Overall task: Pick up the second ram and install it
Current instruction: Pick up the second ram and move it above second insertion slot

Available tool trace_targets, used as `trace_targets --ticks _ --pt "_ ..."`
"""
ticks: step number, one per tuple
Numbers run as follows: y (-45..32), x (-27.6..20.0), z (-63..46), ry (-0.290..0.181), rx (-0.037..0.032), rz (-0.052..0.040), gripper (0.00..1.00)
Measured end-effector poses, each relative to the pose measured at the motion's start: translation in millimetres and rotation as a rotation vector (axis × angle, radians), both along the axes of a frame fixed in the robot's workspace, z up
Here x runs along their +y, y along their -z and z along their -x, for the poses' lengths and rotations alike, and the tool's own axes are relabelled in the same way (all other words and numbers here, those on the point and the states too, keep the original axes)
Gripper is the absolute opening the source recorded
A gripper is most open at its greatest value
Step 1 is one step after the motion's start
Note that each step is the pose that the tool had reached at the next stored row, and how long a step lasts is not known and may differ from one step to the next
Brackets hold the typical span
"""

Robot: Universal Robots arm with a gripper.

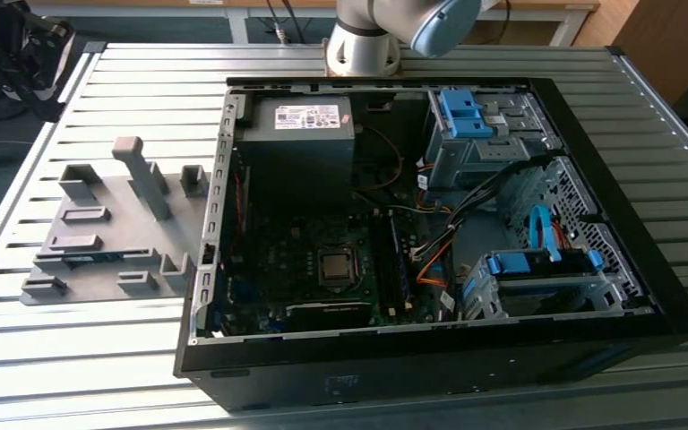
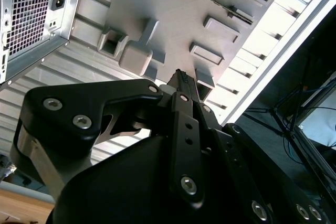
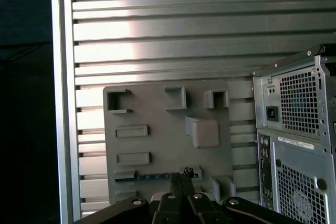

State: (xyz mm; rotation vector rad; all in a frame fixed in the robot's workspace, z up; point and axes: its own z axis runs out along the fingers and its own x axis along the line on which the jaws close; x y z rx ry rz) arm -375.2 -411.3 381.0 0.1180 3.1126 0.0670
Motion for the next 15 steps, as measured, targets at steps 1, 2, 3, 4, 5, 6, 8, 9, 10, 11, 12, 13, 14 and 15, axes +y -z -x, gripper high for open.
trace_targets --ticks 1,2,3,4,5,6,8,9,10,11,12,13,14,15 --pt "0.0 0.0 0.1 0.000 0.0000 0.0000 0.11" --pt "0.0 0.0 0.1 0.000 0.0000 0.0000 0.11" --pt "0.0 0.0 0.1 0.000 0.0000 0.0000 0.11" --pt "0.0 0.0 0.1 -0.001 0.0000 0.0000 0.11" --pt "0.0 0.0 0.2 -0.014 0.0000 0.0000 0.11" --pt "0.0 0.0 0.2 -0.020 0.0001 0.0000 0.11" --pt "0.0 0.0 0.1 -0.035 0.0000 0.0000 0.11" --pt "0.0 0.0 0.2 -0.041 0.0000 0.0000 0.11" --pt "0.0 0.0 0.1 -0.046 0.0000 0.0000 0.11" --pt "0.0 0.0 0.1 -0.051 0.0000 0.0000 0.11" --pt "0.0 0.0 0.1 -0.056 0.0000 0.0001 0.11" --pt "0.0 0.0 0.1 -0.059 0.0000 0.0000 0.11" --pt "0.0 0.0 0.1 -0.063 0.0000 0.0000 0.11" --pt "0.0 0.0 0.1 -0.066 0.0000 0.0000 0.11"
